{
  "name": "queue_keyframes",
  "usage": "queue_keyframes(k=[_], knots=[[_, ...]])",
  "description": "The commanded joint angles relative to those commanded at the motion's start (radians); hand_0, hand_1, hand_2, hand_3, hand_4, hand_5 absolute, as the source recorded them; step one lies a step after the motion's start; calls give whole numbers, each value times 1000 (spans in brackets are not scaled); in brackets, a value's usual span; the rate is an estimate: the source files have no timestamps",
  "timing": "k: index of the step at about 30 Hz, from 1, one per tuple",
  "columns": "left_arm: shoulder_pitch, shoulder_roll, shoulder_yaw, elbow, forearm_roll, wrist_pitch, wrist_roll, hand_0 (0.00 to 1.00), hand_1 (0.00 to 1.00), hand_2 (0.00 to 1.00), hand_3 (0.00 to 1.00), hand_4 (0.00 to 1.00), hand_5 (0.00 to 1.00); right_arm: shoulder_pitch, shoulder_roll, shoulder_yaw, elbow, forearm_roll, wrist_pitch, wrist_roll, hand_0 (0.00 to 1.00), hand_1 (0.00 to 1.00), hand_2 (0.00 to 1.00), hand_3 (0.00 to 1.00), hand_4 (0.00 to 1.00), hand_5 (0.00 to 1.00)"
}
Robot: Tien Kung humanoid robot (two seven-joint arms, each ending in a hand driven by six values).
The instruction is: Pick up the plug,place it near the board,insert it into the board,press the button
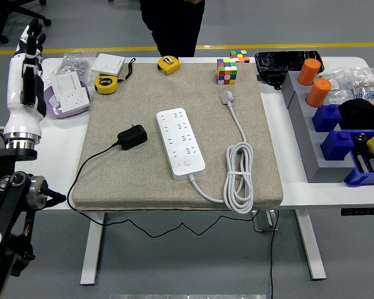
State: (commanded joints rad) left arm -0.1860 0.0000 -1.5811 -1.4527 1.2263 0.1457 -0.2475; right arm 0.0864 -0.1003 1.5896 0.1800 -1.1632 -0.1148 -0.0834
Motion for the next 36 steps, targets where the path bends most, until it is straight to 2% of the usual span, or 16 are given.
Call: queue_keyframes(k=[5, 6, 8, 11, 12, 17, 18, 29, 30, 36], knots=[[49, 0, -28, -10, -208, -36, 31, 668, 707, 715, 869, 998, 998, -2, 1, -7, 0, 7, 1, 2, 766, 756, 756, 819, 998, 998], [58, 0, -32, -14, -247, -47, 40, 386, 591, 582, 624, 998, 998, -2, 1, -11, 0, 11, 1, 3, 766, 756, 752, 818, 998, 998], [79, 0, -44, -27, -338, -66, 56, 386, 591, 582, 624, 998, 998, -2, 1, -24, 0, 23, 3, 5, 766, 756, 752, 818, 998, 998], [96, 0, -67, -43, -454, -70, 52, 386, 591, 582, 624, 998, 998, -3, 1, -34, 0, 27, 4, 5, 766, 756, 752, 818, 998, 998], [100, 0, -77, -47, -473, -70, 50, 777, 688, 614, 569, 998, 998, -3, 0, -36, 0, 28, 4, 6, 766, 749, 750, 819, 998, 998], [107, 0, -111, -65, -472, -71, 49, 777, 688, 614, 569, 998, 998, -6, -2, -38, 0, 30, 5, 7, 766, 749, 750, 819, 998, 998], [106, 0, -115, -64, -469, -73, 51, 835, 742, 659, 589, 998, 998, -6, -3, -38, 0, 29, 5, 7, 766, 749, 749, 818, 998, 998], [115, 0, -136, -57, -467, -83, 59, 829, 749, 677, 617, 998, 998, -8, 0, -42, 0, 35, 6, 9, 766, 744, 748, 818, 998, 998], [117, 0, -137, -57, -469, -83, 60, 796, 740, 675, 616, 998, 998, -8, 0, -42, 0, 35, 6, 10, 766, 744, 746, 818, 998, 998], [123, 0, -133, -56, -467, -89, 68, 778, 734, 676, 627, 998, 998, -13, 3, -38, 0, 35, 7, 12, 766, 743, 746, 817, 998, 998]])
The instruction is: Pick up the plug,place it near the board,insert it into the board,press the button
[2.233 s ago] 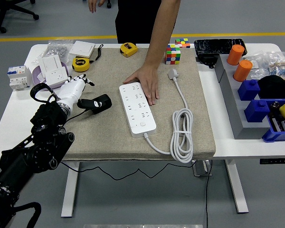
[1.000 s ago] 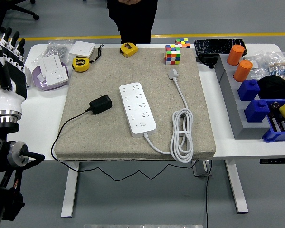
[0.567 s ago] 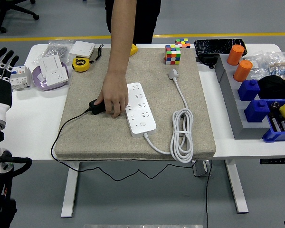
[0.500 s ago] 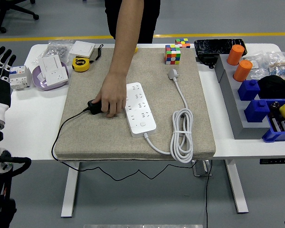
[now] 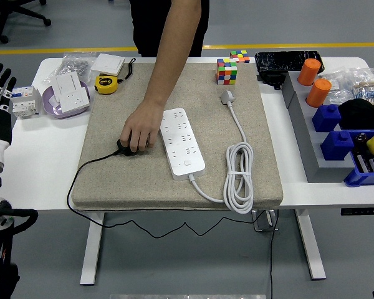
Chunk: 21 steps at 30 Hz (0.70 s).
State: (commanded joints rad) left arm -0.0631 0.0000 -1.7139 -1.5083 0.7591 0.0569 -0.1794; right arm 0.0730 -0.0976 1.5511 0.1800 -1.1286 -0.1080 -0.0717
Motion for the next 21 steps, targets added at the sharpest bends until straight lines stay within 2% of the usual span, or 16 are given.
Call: queue_keyframes(k=[7, 17, 18, 21], knots=[[13, 0, -2, 1, 12, 6, 13, 767, 730, 677, 639, 998, 998, -2, 1, -60, 0, 65, 10, 20, 765, 740, 744, 818, 998, 998], [21, 0, 9, 10, 67, 10, 34, 755, 701, 662, 648, 998, 998, -12, 6, -77, 0, 72, 37, 21, 766, 738, 743, 814, 998, 998], [22, 0, 11, 11, 77, 10, 38, 729, 611, 560, 648, 998, 998, -11, 5, -82, 0, 69, 37, 20, 765, 737, 741, 809, 998, 998], [23, 0, 11, 14, 111, 12, 48, 729, 611, 560, 648, 998, 998, -7, 4, -111, 0, 66, 33, 21, 765, 737, 741, 809, 998, 998]])
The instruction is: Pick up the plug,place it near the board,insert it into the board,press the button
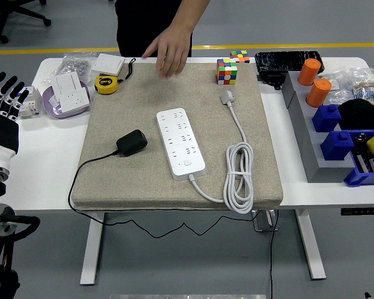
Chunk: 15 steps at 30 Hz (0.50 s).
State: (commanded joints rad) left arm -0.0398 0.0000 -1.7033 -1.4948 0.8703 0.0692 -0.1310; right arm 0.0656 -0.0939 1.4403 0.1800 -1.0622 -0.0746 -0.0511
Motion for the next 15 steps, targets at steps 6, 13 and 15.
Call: queue_keyframes(k=[6, 13, 15], knots=[[-3, 0, 9, 20, 67, 44, -8, 720, 617, 567, 627, 998, 992, 6, -8, -27, 0, -130, -31, -7, 764, 742, 743, 802, 998, 872], [23, 0, 26, 35, 120, 63, -19, 707, 616, 581, 599, 998, 826, 11, -2, -166, 0, -109, -46, 15, 764, 750, 751, 807, 998, 832], [23, 0, 31, 38, 138, 66, -15, 703, 614, 587, 611, 998, 772, 12, 1, -204, 0, -103, -46, 18, 763, 753, 753, 805, 998, 833]])
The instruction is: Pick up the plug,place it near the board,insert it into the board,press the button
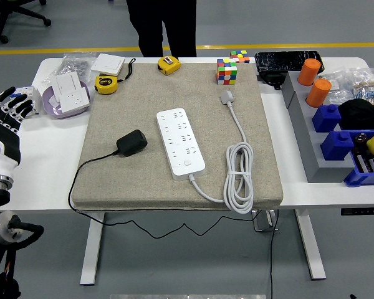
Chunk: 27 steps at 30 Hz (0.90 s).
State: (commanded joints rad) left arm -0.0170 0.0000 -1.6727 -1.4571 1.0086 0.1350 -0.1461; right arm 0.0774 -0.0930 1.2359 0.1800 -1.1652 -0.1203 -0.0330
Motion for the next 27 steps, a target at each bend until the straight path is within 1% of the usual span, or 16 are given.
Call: queue_keyframes(k=[5, 6, 11, 12, 13, 17, 18, 20, 27], knots=[[-7, 0, 4, -1, 67, 11, 14, 703, 614, 587, 611, 998, 772, 13, -5, 2, 0, -38, 0, -7, 763, 753, 753, 805, 998, 833], [-8, 0, 5, 0, 74, 11, 16, 707, 617, 593, 616, 998, 752, 17, -7, 1, 0, -38, -1, -7, 763, 759, 754, 802, 998, 837], [-18, 0, 7, 8, 84, 6, 24, 707, 617, 593, 616, 998, 752, 38, -24, -27, 0, -22, -1, -5, 763, 759, 754, 802, 998, 837], [-20, 0, 8, 10, 88, 5, 25, 706, 646, 617, 628, 998, 740, 40, -26, -33, 0, -18, -1, -3, 763, 764, 756, 798, 998, 842], [-21, 0, 9, 10, 94, 3, 27, 706, 646, 617, 628, 998, 740, 41, -28, -36, 0, -18, -1, -2, 763, 764, 756, 798, 998, 842], [-28, 0, 18, 18, 119, -3, 35, 706, 646, 617, 628, 998, 740, 36, -31, -36, 0, -22, 1, 3, 763, 764, 756, 798, 998, 842], [-25, 0, 21, 17, 134, -5, 38, 710, 697, 661, 653, 998, 722, 31, -30, -33, 0, -26, 1, 4, 764, 765, 760, 799, 998, 846], [-19, 0, 24, 14, 156, -8, 44, 710, 697, 661, 653, 998, 722, 23, -29, -31, 0, -29, 2, 6, 764, 765, 760, 799, 998, 846], [-2, 1, 24, 11, 189, -23, 55, 711, 707, 670, 652, 998, 709, -2, -17, -27, 0, -30, 9, 15, 764, 766, 761, 799, 998, 851]])
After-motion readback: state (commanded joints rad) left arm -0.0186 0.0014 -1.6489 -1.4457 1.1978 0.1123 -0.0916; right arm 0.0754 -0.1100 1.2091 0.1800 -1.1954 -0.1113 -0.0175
